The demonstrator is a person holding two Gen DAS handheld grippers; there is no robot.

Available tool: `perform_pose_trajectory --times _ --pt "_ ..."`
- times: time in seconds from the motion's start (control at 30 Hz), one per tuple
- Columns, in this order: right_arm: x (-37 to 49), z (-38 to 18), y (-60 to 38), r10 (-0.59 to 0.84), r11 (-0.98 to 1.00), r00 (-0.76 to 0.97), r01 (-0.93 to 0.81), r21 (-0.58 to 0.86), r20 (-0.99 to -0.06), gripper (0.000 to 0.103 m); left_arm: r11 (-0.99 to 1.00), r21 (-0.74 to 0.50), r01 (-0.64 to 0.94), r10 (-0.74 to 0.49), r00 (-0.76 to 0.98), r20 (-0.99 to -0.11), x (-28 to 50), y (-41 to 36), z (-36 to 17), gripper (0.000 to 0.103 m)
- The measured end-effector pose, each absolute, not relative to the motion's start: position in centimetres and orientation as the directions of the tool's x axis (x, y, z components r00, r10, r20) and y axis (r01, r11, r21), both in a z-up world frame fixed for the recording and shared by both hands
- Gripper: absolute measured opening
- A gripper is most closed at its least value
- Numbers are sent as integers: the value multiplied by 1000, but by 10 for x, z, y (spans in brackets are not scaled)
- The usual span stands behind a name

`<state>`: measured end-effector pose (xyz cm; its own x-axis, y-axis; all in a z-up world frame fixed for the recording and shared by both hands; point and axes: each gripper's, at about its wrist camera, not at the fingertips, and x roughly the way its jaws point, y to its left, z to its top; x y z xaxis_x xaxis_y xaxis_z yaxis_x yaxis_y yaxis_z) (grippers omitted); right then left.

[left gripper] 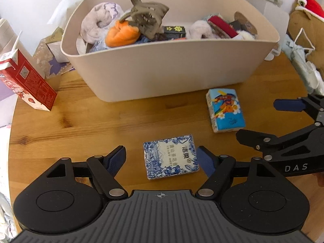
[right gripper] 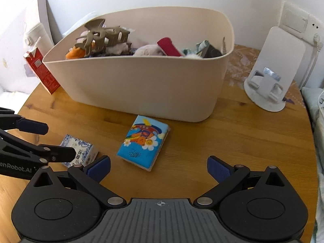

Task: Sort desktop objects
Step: 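Grasp the blue-white tissue pack with the left tool while the right tool grasps the cartoon tissue pack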

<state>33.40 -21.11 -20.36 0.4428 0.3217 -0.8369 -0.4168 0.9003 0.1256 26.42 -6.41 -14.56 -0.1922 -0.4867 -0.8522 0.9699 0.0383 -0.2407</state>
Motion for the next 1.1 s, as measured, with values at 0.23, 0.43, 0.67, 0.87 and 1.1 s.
perform_pose_trajectory --times 0.23,0.43,0.67,0.87,1.1 --pt "341 -211 -204 322 897 429 -423 127 -844 103 55 -261 964 -460 -207 -863 266 -68 -166 78" --pt "347 -216 -204 337 900 417 -407 157 -844 103 108 -348 931 -458 -264 -849 279 -73 -172 79" --pt "355 -216 -203 365 886 401 -426 181 -840 103 160 -417 895 -444 -312 -840 288 -76 -178 79" --pt "362 -221 -204 370 895 387 -393 211 -845 103 211 -439 873 -447 -314 -838 292 -80 -182 79" --pt "363 -223 -201 289 916 398 -379 131 -870 103 255 -414 874 -475 -260 -841 291 -83 -182 83"
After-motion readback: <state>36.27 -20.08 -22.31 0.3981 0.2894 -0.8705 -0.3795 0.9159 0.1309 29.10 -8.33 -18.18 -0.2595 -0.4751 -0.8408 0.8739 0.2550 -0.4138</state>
